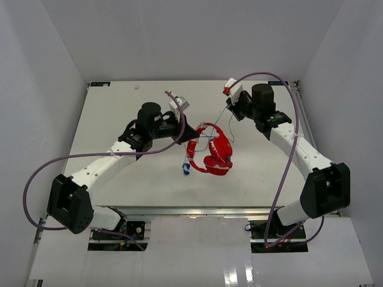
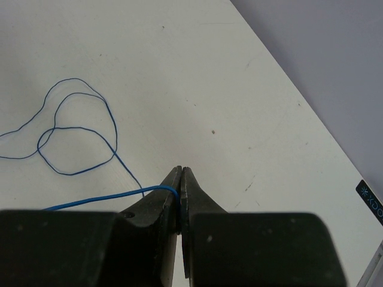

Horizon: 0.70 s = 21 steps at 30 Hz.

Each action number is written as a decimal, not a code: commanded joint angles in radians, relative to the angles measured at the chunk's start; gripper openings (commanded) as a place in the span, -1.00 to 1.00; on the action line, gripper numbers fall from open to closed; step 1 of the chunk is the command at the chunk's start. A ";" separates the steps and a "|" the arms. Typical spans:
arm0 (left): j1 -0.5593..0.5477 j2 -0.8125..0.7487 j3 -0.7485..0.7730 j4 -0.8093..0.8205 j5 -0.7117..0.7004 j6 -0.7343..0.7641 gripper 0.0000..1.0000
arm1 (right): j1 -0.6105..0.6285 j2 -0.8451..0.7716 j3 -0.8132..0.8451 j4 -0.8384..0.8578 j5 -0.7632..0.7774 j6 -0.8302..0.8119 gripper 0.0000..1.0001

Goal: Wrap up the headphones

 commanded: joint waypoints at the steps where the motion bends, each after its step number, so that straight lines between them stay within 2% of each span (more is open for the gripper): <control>1: -0.009 -0.065 0.031 0.049 0.048 -0.014 -1.00 | -0.019 0.002 0.037 0.049 0.024 0.046 -0.85; 6: -0.009 -0.082 0.035 0.049 0.033 -0.016 -1.00 | -0.041 0.005 0.028 0.055 0.012 0.069 -0.85; 11: -0.009 -0.106 0.051 0.053 -0.020 -0.039 -1.00 | -0.065 0.002 -0.001 0.061 -0.084 0.111 -0.85; 16: -0.009 -0.110 0.098 0.043 -0.110 -0.096 -1.00 | -0.083 -0.016 -0.083 0.133 -0.373 0.180 -0.85; 21: -0.010 -0.099 0.181 -0.011 -0.177 -0.162 -1.00 | -0.082 -0.029 -0.177 0.309 -0.632 0.322 -0.85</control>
